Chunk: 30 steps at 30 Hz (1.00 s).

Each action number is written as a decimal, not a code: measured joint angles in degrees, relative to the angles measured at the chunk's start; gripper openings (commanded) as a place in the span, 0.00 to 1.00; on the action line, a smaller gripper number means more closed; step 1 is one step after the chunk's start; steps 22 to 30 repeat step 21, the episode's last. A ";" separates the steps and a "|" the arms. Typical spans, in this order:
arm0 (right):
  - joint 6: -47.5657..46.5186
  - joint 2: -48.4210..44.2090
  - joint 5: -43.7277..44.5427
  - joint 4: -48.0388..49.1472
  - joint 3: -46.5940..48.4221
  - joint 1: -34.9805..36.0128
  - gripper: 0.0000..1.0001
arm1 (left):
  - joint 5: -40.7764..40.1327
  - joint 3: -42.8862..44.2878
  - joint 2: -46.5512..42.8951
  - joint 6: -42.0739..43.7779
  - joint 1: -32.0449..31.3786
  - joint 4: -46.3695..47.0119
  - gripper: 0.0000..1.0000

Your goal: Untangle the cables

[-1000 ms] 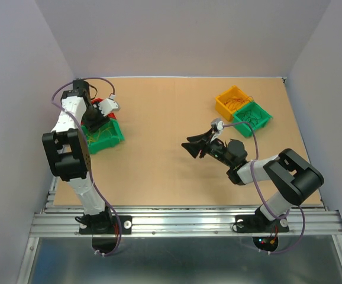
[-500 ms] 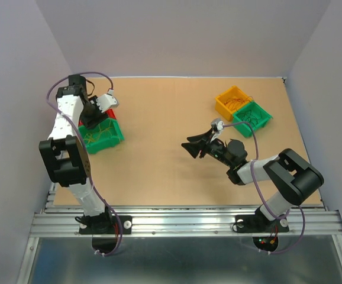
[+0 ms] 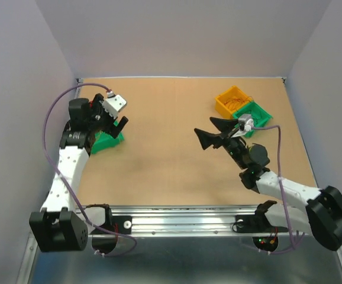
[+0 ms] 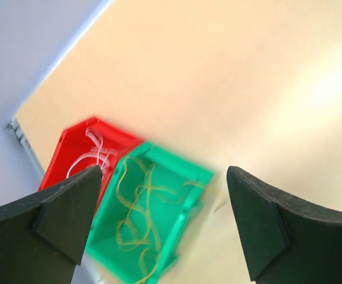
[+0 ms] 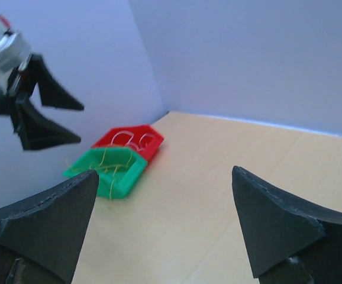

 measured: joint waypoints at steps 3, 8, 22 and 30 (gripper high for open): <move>-2.40 -9.81 4.92 -8.83 0.15 0.00 1.00 | 2.78 -11.02 -9.25 -11.63 -1.05 14.51 0.99; -5.57 -25.03 11.28 -27.67 0.28 0.00 1.00 | 3.23 -23.21 -18.08 -26.45 -1.01 33.55 0.99; -6.32 -41.07 22.38 -38.66 -2.49 -0.02 1.00 | -2.36 -45.07 -40.35 -34.64 -1.01 52.35 0.99; -6.32 -41.07 22.38 -38.66 -2.49 -0.02 1.00 | -2.36 -45.07 -40.35 -34.64 -1.01 52.35 0.99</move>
